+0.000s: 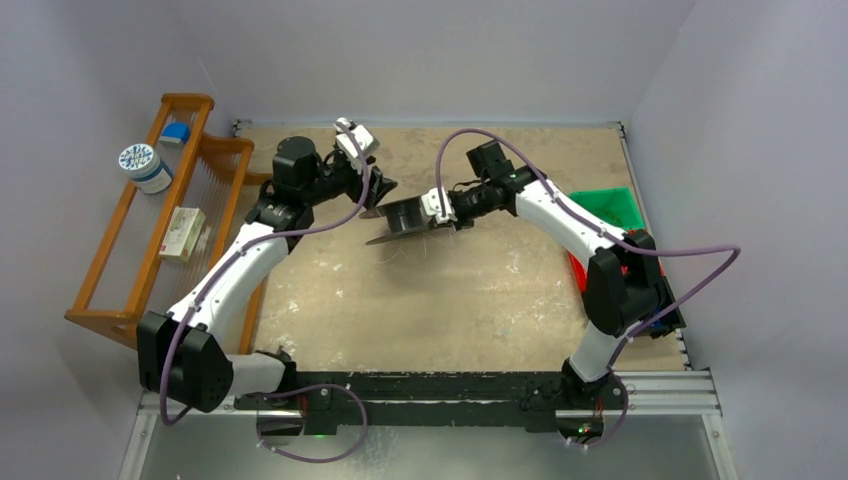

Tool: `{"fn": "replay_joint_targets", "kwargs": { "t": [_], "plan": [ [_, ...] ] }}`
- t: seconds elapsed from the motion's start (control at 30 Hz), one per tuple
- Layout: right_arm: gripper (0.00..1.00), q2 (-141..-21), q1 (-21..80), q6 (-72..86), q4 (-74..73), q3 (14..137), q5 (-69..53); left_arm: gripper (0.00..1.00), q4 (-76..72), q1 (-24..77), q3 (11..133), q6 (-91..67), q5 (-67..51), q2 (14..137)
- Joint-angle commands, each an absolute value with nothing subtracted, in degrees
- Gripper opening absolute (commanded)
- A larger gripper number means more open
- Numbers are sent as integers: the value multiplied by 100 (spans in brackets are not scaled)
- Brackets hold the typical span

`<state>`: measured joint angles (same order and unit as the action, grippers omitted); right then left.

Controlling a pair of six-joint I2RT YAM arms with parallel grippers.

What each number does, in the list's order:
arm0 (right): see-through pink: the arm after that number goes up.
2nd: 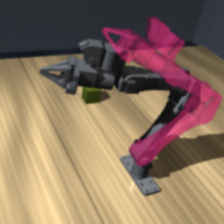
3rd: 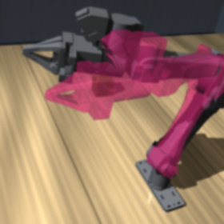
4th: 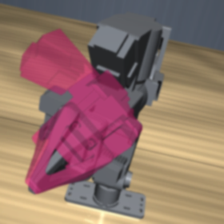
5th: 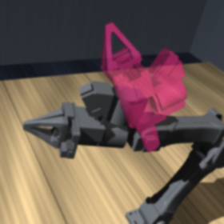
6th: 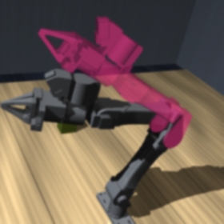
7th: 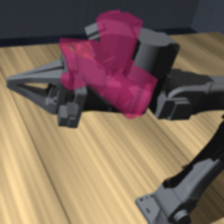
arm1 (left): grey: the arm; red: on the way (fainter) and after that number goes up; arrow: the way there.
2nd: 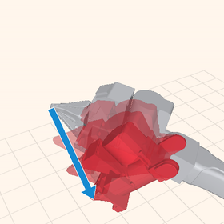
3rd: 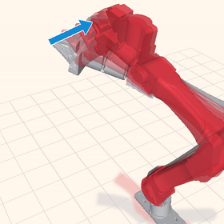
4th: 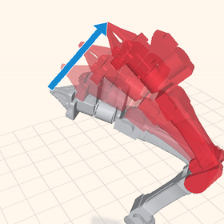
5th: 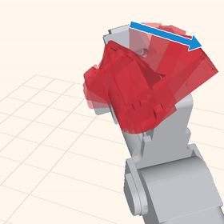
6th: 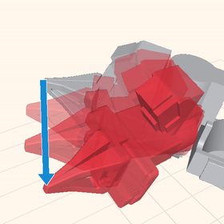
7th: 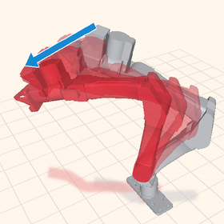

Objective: Wrap the cables
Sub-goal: Wrap the cable around the cable reel.

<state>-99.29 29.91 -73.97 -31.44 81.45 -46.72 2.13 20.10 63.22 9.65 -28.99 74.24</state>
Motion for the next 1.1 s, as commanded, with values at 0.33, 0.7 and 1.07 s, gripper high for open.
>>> {"fn": "replay_joint_targets", "kwargs": {
  "t": [0.33,0.7,1.07],
  "plan": [
    [0,-10307,2612,-7498,-3921,8464,-5368,58,-439,1257,6088,302,-4256,7801],
    [0,-10354,2520,-7436,-3921,8501,-5335,55,670,1257,6056,937,-4303,7815],
    [0,-10362,2520,-7436,-3909,8481,-5325,52,689,1264,6039,980,-4318,8234]
  ]
}}
